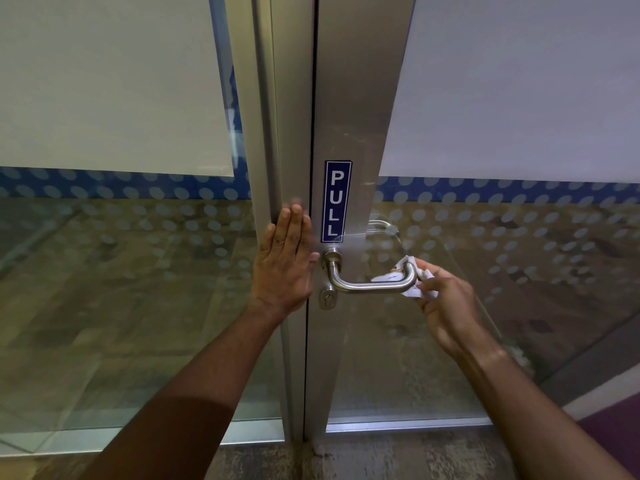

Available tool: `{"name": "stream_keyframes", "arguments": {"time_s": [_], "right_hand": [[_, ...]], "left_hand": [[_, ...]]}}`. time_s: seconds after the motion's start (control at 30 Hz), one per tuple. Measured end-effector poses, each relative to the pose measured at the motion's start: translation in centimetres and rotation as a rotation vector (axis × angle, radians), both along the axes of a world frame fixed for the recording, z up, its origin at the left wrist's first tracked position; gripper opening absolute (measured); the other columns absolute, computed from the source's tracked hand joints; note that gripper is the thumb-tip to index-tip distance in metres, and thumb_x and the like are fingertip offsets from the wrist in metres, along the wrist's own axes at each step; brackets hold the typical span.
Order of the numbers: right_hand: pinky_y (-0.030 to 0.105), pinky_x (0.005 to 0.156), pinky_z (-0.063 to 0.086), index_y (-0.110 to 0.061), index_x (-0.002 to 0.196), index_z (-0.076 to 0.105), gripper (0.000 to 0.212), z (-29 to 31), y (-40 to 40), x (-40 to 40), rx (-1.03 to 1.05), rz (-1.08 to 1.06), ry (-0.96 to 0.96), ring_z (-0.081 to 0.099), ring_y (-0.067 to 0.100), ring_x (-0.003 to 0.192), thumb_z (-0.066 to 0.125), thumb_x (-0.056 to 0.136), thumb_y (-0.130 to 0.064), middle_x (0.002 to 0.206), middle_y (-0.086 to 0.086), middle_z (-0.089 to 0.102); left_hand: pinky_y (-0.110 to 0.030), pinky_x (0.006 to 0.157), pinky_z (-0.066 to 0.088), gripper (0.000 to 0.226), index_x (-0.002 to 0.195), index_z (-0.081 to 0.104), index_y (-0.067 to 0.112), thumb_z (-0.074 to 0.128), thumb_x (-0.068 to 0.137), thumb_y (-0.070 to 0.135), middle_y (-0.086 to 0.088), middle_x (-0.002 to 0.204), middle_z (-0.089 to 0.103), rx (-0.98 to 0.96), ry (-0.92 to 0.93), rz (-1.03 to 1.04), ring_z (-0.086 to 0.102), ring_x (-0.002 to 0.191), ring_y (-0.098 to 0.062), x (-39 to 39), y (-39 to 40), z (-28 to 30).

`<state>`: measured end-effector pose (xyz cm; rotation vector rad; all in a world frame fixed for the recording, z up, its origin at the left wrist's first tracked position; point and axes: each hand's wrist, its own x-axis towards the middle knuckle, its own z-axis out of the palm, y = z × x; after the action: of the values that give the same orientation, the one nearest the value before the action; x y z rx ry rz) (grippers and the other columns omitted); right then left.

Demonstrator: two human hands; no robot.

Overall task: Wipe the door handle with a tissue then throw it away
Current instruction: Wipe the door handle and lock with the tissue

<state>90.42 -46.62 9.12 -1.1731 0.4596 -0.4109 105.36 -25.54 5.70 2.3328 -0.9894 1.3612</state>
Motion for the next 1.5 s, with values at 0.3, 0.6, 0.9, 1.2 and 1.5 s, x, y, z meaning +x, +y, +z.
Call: {"name": "stream_keyframes", "arguments": {"time_s": [0.3, 0.6, 0.9, 1.2, 1.5], "right_hand": [[0.024, 0.063, 0.059, 0.004, 0.114, 0.063, 0.07, -1.8, 3.9, -0.8, 0.542, -0.014, -0.2, 0.073, 0.023, 0.087, 0.027, 0.054, 0.014, 0.112, 0.018, 0.066], [0.024, 0.064, 0.059, 0.008, 0.091, 0.058, 0.045, -2.1, 9.7, 1.0, 0.623, 0.003, -0.111, 0.066, 0.027, 0.08, 0.023, 0.069, 0.026, 0.092, 0.022, 0.061], [0.027, 0.083, 0.056, 0.002, 0.103, 0.066, 0.049, -1.4, 12.2, 3.1, 0.628, -0.064, -0.059, 0.071, 0.021, 0.084, 0.03, 0.078, 0.025, 0.095, 0.015, 0.073], [0.025, 0.053, 0.053, -0.003, 0.088, 0.065, 0.022, -2.1, 12.0, -0.4, 0.162, 0.024, 0.157, 0.064, 0.02, 0.062, 0.046, 0.093, 0.007, 0.077, 0.013, 0.071], [0.02, 0.058, 0.054, -0.01, 0.088, 0.075, 0.03, 1.3, 9.9, -3.8, -0.41, 0.064, 0.017, 0.071, 0.009, 0.073, 0.052, 0.091, 0.01, 0.084, 0.002, 0.077]], "left_hand": [[-0.037, 0.121, -0.013, 0.076, 0.152, -0.016, 0.006, 0.034, 0.099, 0.03, -0.009, 0.16, -0.027, 0.014, 0.002, 0.006, -0.019, 0.15, -0.023, 0.1, 0.1, 0.0], [-0.038, 0.122, -0.012, 0.075, 0.152, -0.013, 0.006, 0.033, 0.098, 0.028, -0.009, 0.16, -0.026, 0.023, -0.003, -0.011, -0.018, 0.15, -0.023, 0.1, 0.2, -0.1], [-0.037, 0.121, -0.013, 0.075, 0.153, -0.014, 0.006, 0.033, 0.097, 0.024, -0.009, 0.16, -0.027, 0.036, -0.004, -0.003, -0.02, 0.149, -0.023, 0.1, 0.3, 0.0], [-0.037, 0.121, -0.013, 0.075, 0.152, -0.016, 0.007, 0.033, 0.097, 0.024, -0.007, 0.16, -0.028, 0.035, 0.023, -0.02, -0.02, 0.149, -0.021, 0.0, 0.4, 0.1], [-0.036, 0.121, -0.012, 0.075, 0.152, -0.016, 0.008, 0.033, 0.097, 0.024, -0.006, 0.16, -0.027, 0.023, 0.027, -0.02, -0.019, 0.149, -0.02, 0.1, 0.3, -0.1]]}}
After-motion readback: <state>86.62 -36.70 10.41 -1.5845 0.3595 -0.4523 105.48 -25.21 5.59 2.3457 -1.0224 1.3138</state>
